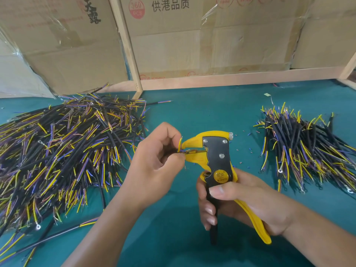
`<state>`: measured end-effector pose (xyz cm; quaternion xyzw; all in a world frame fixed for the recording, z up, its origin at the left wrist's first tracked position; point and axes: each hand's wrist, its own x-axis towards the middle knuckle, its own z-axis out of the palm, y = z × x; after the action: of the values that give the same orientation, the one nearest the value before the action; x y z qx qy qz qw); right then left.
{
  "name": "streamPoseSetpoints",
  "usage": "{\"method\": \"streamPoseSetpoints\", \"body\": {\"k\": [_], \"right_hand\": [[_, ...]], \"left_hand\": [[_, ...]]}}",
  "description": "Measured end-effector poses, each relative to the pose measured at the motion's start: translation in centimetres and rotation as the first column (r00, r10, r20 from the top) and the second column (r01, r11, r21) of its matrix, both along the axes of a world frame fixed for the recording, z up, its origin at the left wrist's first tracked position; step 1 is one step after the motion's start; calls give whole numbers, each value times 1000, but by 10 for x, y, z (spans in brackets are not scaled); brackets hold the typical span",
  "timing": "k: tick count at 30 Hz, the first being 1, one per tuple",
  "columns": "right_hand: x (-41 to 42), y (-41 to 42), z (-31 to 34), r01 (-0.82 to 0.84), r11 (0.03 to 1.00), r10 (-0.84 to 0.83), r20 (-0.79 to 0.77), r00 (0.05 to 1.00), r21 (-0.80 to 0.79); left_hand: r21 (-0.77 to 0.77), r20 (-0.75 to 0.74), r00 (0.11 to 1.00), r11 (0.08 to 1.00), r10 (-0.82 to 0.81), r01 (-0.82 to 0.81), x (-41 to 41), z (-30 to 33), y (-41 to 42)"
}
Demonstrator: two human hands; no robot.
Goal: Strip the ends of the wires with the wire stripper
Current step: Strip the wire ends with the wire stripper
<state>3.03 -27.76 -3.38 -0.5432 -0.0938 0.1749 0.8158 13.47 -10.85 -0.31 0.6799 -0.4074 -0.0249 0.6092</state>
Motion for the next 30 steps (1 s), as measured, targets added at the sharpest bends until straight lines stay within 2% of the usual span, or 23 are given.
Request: {"method": "streamPoseSetpoints", "body": {"k": [9,16,22,30], "right_hand": [[0,0,-2,15,999,-15,0,1000,-48],[0,2,1,77,994,-82,-69,994,-77],[-1,1,10,145,976,-163,-98,982,-164],[-1,-3,14,196,975,-207,-103,973,-105]], "left_hand": [[12,-12,1000,1000,-8,8,1,0,0],[34,-38,999,999,-34,35,4,-3,0],[46,-25,999,998,-37,38,5,-4,2],[39,20,1000,999,11,-11,8,-2,3]]}}
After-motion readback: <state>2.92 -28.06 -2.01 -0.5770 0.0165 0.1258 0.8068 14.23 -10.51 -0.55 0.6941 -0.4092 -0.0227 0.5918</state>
